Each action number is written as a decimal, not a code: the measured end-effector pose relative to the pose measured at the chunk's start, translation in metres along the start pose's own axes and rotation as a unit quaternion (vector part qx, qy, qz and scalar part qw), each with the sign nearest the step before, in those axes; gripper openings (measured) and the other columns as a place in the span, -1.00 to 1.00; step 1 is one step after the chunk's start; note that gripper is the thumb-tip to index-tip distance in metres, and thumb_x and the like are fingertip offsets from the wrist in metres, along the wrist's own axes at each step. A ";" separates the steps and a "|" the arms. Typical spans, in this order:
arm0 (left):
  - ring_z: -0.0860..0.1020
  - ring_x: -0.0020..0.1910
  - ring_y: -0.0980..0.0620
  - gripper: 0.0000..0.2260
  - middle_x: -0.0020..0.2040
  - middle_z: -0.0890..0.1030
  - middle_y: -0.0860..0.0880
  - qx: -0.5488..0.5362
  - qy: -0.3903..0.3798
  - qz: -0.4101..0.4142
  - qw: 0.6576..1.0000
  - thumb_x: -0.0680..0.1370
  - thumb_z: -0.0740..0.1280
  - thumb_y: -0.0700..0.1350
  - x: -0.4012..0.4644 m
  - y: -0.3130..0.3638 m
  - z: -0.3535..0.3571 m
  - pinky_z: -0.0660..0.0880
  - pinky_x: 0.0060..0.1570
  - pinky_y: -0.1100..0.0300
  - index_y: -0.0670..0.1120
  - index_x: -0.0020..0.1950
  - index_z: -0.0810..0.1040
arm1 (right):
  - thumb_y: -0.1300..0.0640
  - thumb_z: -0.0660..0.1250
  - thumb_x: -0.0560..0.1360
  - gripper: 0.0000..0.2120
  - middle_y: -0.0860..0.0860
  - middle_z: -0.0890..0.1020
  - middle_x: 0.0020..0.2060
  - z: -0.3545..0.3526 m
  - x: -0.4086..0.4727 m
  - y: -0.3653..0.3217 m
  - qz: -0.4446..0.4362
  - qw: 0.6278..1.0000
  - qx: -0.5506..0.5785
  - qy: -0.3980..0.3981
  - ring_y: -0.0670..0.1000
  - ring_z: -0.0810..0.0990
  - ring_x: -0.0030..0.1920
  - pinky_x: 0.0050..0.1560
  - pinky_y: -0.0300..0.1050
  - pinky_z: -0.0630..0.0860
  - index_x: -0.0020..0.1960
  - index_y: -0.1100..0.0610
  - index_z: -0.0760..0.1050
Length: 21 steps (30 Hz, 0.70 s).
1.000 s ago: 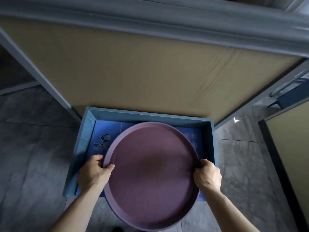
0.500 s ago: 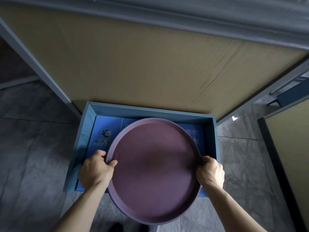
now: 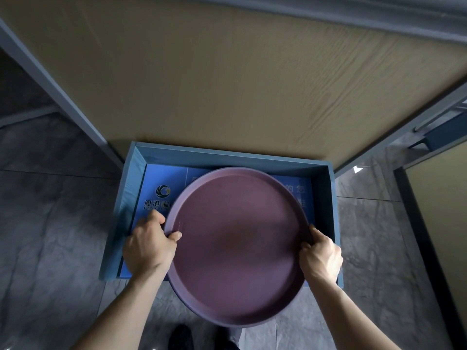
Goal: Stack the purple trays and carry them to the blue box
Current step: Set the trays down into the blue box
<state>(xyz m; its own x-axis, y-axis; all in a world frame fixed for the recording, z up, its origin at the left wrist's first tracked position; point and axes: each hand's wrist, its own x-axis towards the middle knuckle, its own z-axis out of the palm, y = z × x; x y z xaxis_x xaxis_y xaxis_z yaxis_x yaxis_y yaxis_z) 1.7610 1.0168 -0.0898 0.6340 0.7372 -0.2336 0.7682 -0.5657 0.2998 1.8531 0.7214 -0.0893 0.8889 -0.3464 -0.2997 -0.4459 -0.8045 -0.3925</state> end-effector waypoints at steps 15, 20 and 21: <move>0.01 0.62 -0.19 0.13 0.63 0.13 -0.09 0.092 -0.114 0.281 0.948 0.11 0.44 0.50 -0.032 0.007 0.028 0.05 0.57 -0.09 0.16 0.60 0.17 | -0.66 0.11 0.18 0.14 0.08 -0.10 0.62 0.022 -0.035 0.013 -0.279 0.927 -0.230 -0.102 0.25 -0.37 0.55 0.57 0.25 -0.11 0.60 -0.18 -0.13; -0.06 0.64 -0.14 0.12 0.65 0.05 -0.04 0.067 -0.114 0.280 0.951 0.14 0.46 0.49 -0.029 0.006 0.029 0.02 0.58 -0.05 0.20 0.61 0.11 | -0.69 0.07 0.17 0.16 0.09 -0.11 0.62 0.028 -0.032 0.012 -0.284 0.924 -0.235 -0.097 0.26 -0.38 0.55 0.56 0.28 -0.11 0.61 -0.17 -0.15; -0.07 0.64 -0.13 0.12 0.65 0.04 -0.03 0.062 -0.114 0.282 0.951 0.15 0.46 0.48 -0.029 0.006 0.029 0.02 0.58 -0.05 0.20 0.61 0.11 | -0.69 0.07 0.18 0.15 0.09 -0.11 0.62 0.028 -0.032 0.013 -0.286 0.924 -0.235 -0.095 0.26 -0.38 0.55 0.56 0.28 -0.11 0.61 -0.17 -0.15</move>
<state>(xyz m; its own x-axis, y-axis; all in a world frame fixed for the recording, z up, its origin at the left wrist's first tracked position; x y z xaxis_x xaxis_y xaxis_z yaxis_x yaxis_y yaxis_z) 1.7501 0.9809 -0.1081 0.9400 0.2131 -0.2665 0.2964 -0.8969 0.3282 1.8159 0.7361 -0.1094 0.9103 0.2554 -0.3257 0.2257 -0.9659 -0.1266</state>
